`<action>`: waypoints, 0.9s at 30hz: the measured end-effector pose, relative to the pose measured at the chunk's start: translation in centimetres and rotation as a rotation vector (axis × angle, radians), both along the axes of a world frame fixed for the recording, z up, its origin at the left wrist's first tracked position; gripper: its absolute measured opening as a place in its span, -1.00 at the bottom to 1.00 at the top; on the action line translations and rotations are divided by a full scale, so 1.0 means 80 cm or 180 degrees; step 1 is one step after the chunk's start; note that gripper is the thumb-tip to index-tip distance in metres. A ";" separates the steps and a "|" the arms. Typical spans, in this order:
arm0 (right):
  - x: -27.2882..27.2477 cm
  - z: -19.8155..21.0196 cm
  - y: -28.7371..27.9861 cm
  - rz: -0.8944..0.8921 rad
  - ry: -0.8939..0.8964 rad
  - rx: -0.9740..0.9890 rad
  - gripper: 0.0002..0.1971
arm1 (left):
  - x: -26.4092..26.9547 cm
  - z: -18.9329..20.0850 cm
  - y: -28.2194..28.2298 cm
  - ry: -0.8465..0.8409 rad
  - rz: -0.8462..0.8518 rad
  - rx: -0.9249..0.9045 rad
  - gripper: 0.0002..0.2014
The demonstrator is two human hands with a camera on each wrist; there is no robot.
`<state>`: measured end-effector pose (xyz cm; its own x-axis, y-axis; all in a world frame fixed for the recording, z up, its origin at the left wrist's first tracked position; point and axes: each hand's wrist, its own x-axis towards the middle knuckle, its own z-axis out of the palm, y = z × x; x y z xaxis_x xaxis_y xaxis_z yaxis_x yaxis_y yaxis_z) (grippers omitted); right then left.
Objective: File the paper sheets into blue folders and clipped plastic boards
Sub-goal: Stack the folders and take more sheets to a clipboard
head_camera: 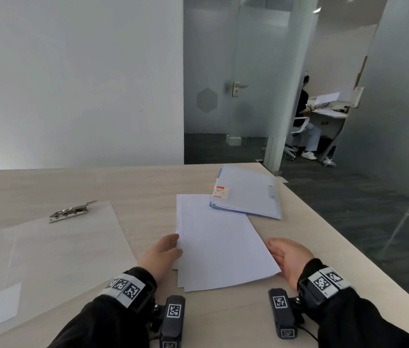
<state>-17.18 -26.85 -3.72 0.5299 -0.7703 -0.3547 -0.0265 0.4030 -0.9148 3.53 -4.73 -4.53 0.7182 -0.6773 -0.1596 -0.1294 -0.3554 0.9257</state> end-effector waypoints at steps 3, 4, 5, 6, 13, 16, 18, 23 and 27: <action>0.000 0.003 0.001 0.0084 0.0241 -0.0165 -0.75 | 0.001 -0.002 -0.002 0.0039 0.0046 -0.0070 -0.50; 0.001 0.002 -0.001 0.0113 0.0319 -0.0217 -0.72 | 0.002 -0.003 -0.001 0.0046 0.0062 -0.0091 -0.49; 0.002 0.001 -0.002 0.0132 0.0372 -0.0254 -0.69 | 0.002 -0.003 -0.001 0.0076 0.0072 -0.0123 -0.48; 0.003 -0.001 -0.004 0.0135 0.0406 -0.0275 -0.69 | 0.002 -0.004 -0.001 0.0111 0.0068 -0.0175 -0.47; 0.011 -0.005 -0.014 0.0279 0.0485 -0.0321 -0.82 | 0.009 -0.014 -0.001 0.0326 0.0092 -0.0496 -0.36; 0.013 -0.005 -0.015 0.0411 0.0549 -0.0261 -0.84 | 0.009 -0.014 -0.001 0.0301 0.0062 -0.0500 -0.39; 0.016 -0.002 -0.016 0.0494 0.0631 -0.0269 -0.87 | 0.012 -0.016 -0.003 0.0260 0.0040 -0.0492 -0.49; 0.024 -0.008 -0.028 0.0721 0.1029 -0.0616 -0.91 | 0.014 -0.019 -0.005 0.0251 0.0041 -0.0486 -0.52; 0.026 -0.009 -0.032 0.0806 0.1224 -0.0798 -0.92 | 0.013 -0.018 -0.004 0.0261 0.0082 -0.0541 -0.54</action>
